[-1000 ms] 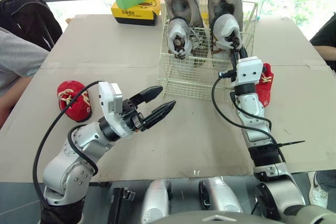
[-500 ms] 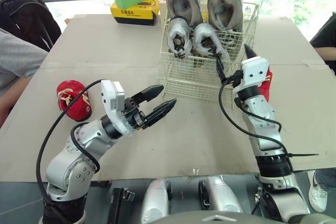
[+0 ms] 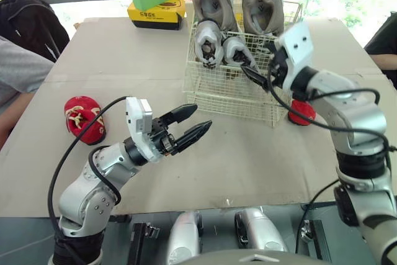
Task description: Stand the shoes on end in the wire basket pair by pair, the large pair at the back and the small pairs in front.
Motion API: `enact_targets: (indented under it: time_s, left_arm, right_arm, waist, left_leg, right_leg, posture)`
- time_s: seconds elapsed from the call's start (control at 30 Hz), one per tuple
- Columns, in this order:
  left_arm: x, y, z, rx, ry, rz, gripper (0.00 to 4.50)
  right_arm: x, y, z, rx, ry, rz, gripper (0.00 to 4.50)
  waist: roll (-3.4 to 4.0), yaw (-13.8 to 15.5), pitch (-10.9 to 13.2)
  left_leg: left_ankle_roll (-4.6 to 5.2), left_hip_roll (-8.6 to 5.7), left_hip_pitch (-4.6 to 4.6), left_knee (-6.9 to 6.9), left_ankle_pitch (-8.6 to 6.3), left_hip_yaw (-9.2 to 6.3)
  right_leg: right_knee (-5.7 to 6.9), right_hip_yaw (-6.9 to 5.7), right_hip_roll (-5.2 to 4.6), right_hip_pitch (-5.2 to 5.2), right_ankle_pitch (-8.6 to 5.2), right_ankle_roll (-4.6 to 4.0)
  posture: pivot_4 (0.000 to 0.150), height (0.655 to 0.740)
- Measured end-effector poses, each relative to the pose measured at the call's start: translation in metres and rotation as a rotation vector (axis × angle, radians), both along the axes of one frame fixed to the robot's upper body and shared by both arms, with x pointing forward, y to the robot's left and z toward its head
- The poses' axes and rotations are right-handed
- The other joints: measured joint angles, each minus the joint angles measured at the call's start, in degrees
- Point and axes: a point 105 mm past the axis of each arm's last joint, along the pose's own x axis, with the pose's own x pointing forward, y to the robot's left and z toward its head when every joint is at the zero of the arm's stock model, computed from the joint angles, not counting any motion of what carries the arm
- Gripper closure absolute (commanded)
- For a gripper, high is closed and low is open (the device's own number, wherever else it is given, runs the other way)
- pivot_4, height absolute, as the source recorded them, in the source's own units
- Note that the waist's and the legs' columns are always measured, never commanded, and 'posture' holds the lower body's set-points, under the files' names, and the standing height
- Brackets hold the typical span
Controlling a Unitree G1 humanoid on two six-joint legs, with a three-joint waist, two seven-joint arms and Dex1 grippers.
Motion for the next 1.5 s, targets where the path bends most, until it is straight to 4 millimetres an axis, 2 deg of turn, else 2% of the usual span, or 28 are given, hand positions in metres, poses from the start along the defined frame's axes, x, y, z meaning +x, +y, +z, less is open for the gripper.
enact_targets:
  time_s: [0.2,0.23,0.33,0.4,0.53,0.57,0.73,0.9,1.03,1.17,1.27,1.43,1.5]
  left_arm:
    - [-0.003,0.003,-0.002,0.005,-0.012,0.009,0.89]
    - [-0.004,0.003,-0.002,0.004,-0.016,0.009,0.89]
    - [-0.007,0.004,-0.002,0.003,-0.023,0.009,0.89]
    - [-0.008,0.005,-0.003,0.003,-0.024,0.013,0.89]
    - [-0.011,0.005,-0.004,0.004,-0.019,0.017,0.89]
    - [-0.011,0.005,-0.005,0.004,-0.017,0.021,0.89]
    - [-0.010,0.006,-0.004,0.008,-0.022,0.033,0.89]
    - [-0.009,0.005,-0.003,0.007,-0.031,0.032,0.89]
    - [-0.008,0.002,-0.001,0.004,-0.039,0.012,0.89]
    - [-0.006,0.002,-0.003,0.003,-0.034,0.005,0.89]
    - [-0.006,0.002,-0.003,0.002,-0.032,0.004,0.89]
    - [-0.006,0.002,-0.002,-0.002,-0.035,0.001,0.89]
    - [-0.006,0.002,-0.002,-0.002,-0.035,-0.001,0.89]
  right_arm:
    - [0.029,0.011,-0.005,-0.009,0.138,-0.021,0.42]
    - [0.032,0.013,-0.006,-0.015,0.148,-0.021,0.64]
    - [0.037,0.020,-0.004,-0.046,0.116,-0.015,1.63]
    - [0.041,0.018,-0.004,-0.066,0.097,-0.032,2.69]
    - [0.042,0.015,-0.005,-0.075,0.090,-0.052,4.31]
    - [0.041,0.014,-0.006,-0.074,0.088,-0.056,4.43]
    - [0.034,0.007,-0.006,-0.046,0.065,-0.095,4.43]
    - [0.021,-0.011,0.008,-0.011,0.008,-0.214,4.43]
    - [0.017,-0.019,0.010,-0.045,-0.002,-0.284,4.43]
    - [0.016,-0.021,0.004,-0.013,0.050,-0.331,4.43]
    - [0.017,-0.027,-0.012,0.046,0.113,-0.384,4.43]
    - [0.013,-0.038,-0.015,0.079,0.122,-0.429,4.43]
    - [0.013,-0.043,-0.016,0.106,0.142,-0.433,3.74]
  waist:
    - [0.00,0.17,0.01]
    - [0.00,0.14,0.01]
    - [0.00,0.10,0.01]
    - [0.00,0.23,0.01]
    - [0.01,0.21,0.01]
    - [0.01,0.20,0.01]
    - [0.01,0.26,0.02]
    - [0.02,-0.02,0.02]
    - [0.05,0.29,0.05]
    - [0.04,0.19,0.05]
    - [0.01,0.32,0.03]
    - [-0.05,0.96,-0.02]
    - [-0.06,1.39,-0.03]
  left_leg:
    - [0.10,-0.04,-0.10,-0.02,-0.06,0.12]
    - [0.11,-0.03,-0.10,-0.02,-0.06,0.11]
    - [0.11,-0.03,-0.09,-0.02,-0.06,0.07]
    - [0.11,-0.02,-0.08,-0.01,-0.06,0.04]
    - [0.11,-0.02,-0.09,0.00,-0.06,0.08]
    - [0.11,-0.02,-0.09,-0.01,-0.06,0.07]
    - [0.11,-0.01,-0.11,-0.09,-0.06,0.05]
    - [0.10,0.00,-0.12,-0.18,-0.06,0.10]
    - [0.09,-0.01,-0.12,-0.25,-0.06,0.08]
    - [0.10,-0.01,-0.13,-0.25,-0.06,0.12]
    - [0.10,-0.02,-0.13,-0.26,-0.06,0.08]
    - [0.10,-0.05,-0.13,-0.26,-0.06,0.00]
    - [0.10,-0.05,-0.13,-0.26,-0.06,0.00]
  right_leg:
    - [-0.15,0.05,-0.17,-0.02,0.00,0.01]
    - [-0.16,0.05,-0.17,-0.02,0.00,0.01]
    - [-0.14,0.01,-0.14,-0.01,0.00,0.01]
    - [-0.13,-0.02,-0.15,0.00,0.00,0.01]
    - [-0.13,0.02,-0.19,-0.01,0.00,0.01]
    - [-0.13,0.01,-0.18,-0.01,0.00,0.01]
    - [-0.15,0.00,-0.18,-0.03,-0.01,0.01]
    - [-0.17,0.05,-0.16,-0.12,-0.01,0.02]
    - [-0.19,0.02,-0.16,-0.14,-0.01,0.01]
    - [-0.26,0.05,-0.18,-0.12,-0.01,0.02]
    - [-0.29,0.02,-0.19,-0.10,-0.01,0.02]
    - [-0.45,-0.10,-0.25,0.02,-0.01,0.03]
    - [-0.54,-0.12,-0.24,0.06,-0.01,0.03]
  posture:
    - [0.150,0.7400]
    - [0.150,0.7400]
    - [0.150,0.7400]
    - [0.150,0.7400]
    - [0.150,0.7400]
    - [0.150,0.7400]
    - [0.150,0.7400]
    - [0.150,0.7400]
    - [0.150,0.7400]
    - [0.150,0.7400]
    - [0.150,0.7400]
    - [0.150,0.7400]
    - [0.150,0.7400]
